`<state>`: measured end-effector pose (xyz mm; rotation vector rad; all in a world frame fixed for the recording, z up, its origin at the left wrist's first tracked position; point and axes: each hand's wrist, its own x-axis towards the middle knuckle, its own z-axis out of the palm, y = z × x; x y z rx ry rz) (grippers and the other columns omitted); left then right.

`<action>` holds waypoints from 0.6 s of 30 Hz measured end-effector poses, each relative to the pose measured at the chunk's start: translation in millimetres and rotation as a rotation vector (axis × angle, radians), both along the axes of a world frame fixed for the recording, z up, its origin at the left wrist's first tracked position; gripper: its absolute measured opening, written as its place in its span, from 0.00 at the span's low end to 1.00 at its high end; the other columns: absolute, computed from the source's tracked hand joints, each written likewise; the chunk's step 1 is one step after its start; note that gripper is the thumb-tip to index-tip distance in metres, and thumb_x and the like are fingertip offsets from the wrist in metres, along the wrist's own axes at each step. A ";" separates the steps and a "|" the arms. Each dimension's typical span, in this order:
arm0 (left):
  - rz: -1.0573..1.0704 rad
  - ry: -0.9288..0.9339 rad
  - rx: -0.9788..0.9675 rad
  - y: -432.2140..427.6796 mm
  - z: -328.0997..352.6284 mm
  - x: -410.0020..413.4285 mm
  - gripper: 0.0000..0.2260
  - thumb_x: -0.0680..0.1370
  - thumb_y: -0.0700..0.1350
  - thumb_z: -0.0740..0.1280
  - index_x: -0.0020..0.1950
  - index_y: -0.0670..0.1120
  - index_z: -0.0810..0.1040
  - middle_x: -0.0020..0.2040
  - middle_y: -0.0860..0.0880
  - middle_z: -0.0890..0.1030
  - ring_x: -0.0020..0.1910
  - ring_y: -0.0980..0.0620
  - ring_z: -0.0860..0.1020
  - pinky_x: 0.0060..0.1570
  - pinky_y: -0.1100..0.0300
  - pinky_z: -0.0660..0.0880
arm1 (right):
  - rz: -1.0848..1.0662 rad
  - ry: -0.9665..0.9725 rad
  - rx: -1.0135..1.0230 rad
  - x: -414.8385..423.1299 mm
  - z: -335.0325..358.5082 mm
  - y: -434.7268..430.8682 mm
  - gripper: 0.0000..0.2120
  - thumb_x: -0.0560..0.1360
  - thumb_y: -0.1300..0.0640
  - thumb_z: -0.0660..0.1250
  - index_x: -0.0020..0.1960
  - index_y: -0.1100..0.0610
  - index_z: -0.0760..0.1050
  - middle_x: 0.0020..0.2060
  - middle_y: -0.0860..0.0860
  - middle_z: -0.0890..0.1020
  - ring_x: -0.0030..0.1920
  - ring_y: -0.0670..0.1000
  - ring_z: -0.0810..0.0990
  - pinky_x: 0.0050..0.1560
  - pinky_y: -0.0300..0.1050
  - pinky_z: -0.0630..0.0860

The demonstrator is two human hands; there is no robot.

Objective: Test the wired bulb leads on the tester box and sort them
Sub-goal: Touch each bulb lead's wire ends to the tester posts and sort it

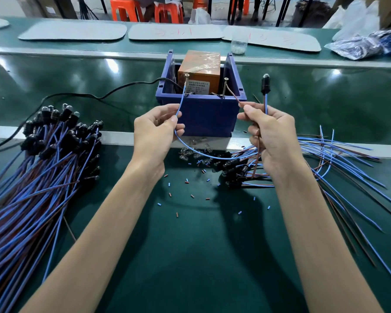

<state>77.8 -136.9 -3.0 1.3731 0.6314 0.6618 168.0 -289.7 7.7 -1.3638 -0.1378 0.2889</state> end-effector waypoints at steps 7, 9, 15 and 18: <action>-0.001 0.012 0.011 -2.1 -1.4 0.3 0.13 0.79 0.33 0.62 0.47 0.49 0.80 0.44 0.52 0.81 0.30 0.63 0.77 0.35 0.70 0.74 | 0.016 -0.006 0.006 1.3 -1.7 -1.0 0.07 0.77 0.63 0.65 0.43 0.56 0.80 0.29 0.47 0.82 0.22 0.41 0.61 0.21 0.31 0.58; -0.004 0.021 0.022 -2.6 -2.6 1.0 0.13 0.79 0.33 0.61 0.47 0.49 0.79 0.44 0.52 0.80 0.30 0.64 0.77 0.34 0.71 0.74 | 0.017 -0.007 0.001 1.7 -1.7 -1.5 0.07 0.77 0.64 0.65 0.43 0.57 0.80 0.29 0.47 0.81 0.22 0.42 0.61 0.21 0.31 0.58; -0.004 0.037 0.041 -2.0 -3.7 2.1 0.13 0.80 0.33 0.61 0.46 0.51 0.79 0.44 0.53 0.80 0.29 0.64 0.77 0.32 0.72 0.73 | 0.018 -0.004 0.001 2.8 -1.9 -2.7 0.07 0.76 0.65 0.65 0.44 0.58 0.80 0.28 0.47 0.81 0.22 0.41 0.62 0.21 0.31 0.59; -0.005 0.036 0.039 -2.0 -3.3 2.2 0.13 0.80 0.34 0.62 0.46 0.51 0.79 0.44 0.53 0.80 0.29 0.64 0.77 0.32 0.72 0.73 | 0.022 -0.008 0.006 2.2 -2.1 -2.5 0.07 0.76 0.65 0.65 0.44 0.58 0.80 0.28 0.47 0.81 0.22 0.41 0.61 0.21 0.31 0.59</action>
